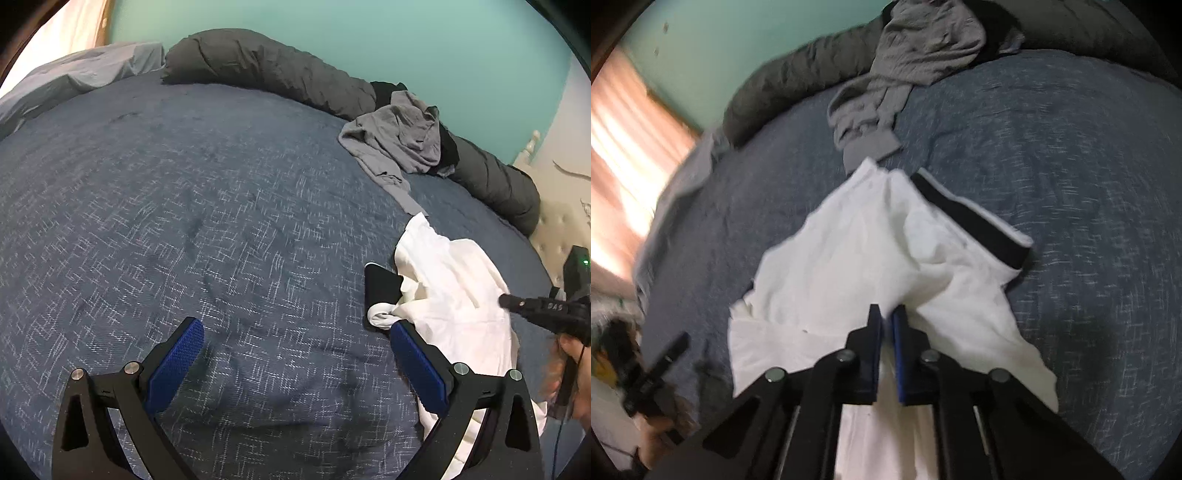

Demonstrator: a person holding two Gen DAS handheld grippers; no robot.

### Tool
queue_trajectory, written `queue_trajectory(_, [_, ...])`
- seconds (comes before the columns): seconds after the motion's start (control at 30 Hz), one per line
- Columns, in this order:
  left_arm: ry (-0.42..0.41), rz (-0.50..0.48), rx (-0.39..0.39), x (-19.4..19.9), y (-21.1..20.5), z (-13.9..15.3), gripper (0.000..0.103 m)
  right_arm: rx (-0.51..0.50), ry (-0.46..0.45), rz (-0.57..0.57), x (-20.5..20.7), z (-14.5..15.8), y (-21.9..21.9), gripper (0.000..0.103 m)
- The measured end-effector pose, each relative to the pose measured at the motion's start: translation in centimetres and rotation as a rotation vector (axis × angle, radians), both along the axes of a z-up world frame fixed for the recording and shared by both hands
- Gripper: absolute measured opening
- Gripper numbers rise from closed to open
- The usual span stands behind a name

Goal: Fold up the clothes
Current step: 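Open the right tool and release the white shirt onto the bed, then grasp the white shirt again with the right tool and shake it out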

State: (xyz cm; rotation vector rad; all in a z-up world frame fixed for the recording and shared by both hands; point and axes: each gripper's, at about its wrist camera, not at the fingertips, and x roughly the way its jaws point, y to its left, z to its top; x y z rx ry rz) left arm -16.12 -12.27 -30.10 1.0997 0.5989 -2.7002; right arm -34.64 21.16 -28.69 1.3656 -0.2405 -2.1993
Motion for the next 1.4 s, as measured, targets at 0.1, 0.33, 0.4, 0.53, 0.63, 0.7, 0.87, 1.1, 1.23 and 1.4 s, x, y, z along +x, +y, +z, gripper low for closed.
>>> queue_trajectory(0.1, [0.0,0.002,0.005,-0.1,-0.1,-0.1,0.103,-0.01,0.046,-0.048,0.1,1.8,2.2,0.003])
queue_trajectory(0.33, [0.001,-0.001,0.01,-0.1,0.1,-0.2,0.103,0.023,0.067,-0.119,-0.2,4.5,6.8,0.001])
queue_trajectory(0.4, [0.005,-0.008,0.004,-0.1,0.3,0.0,0.103,0.049,0.049,-0.086,-0.1,3.9,6.0,0.003])
queue_trajectory(0.53, [0.008,-0.009,-0.009,-0.1,0.4,0.1,0.103,0.087,0.047,-0.032,-0.3,2.9,2.9,0.007])
queue_trajectory(0.63, [0.002,-0.012,-0.007,-0.2,0.5,-0.1,0.103,0.124,0.046,0.014,-0.5,1.9,0.4,0.02])
queue_trajectory(0.7, [-0.002,-0.016,-0.009,-0.3,0.5,-0.2,0.103,0.149,0.045,0.044,-0.7,1.3,-1.2,0.02])
queue_trajectory(0.87, [-0.009,-0.019,-0.011,-0.4,0.6,-0.4,0.103,0.122,0.045,0.071,-0.7,0.4,-1.9,0.004])
queue_trajectory(1.1, [-0.006,-0.013,-0.013,-0.3,0.4,-0.3,0.103,0.118,0.168,-0.065,0.1,4.1,2.7,0.003])
queue_trajectory(1.23, [-0.007,-0.005,-0.011,-0.2,0.2,-0.3,0.103,0.122,0.25,-0.201,0.5,6.9,7.7,0.003])
queue_trajectory(1.4, [-0.008,-0.006,-0.011,-0.3,0.3,-0.3,0.103,0.162,0.247,-0.4,0.6,8.2,15.2,0.003])
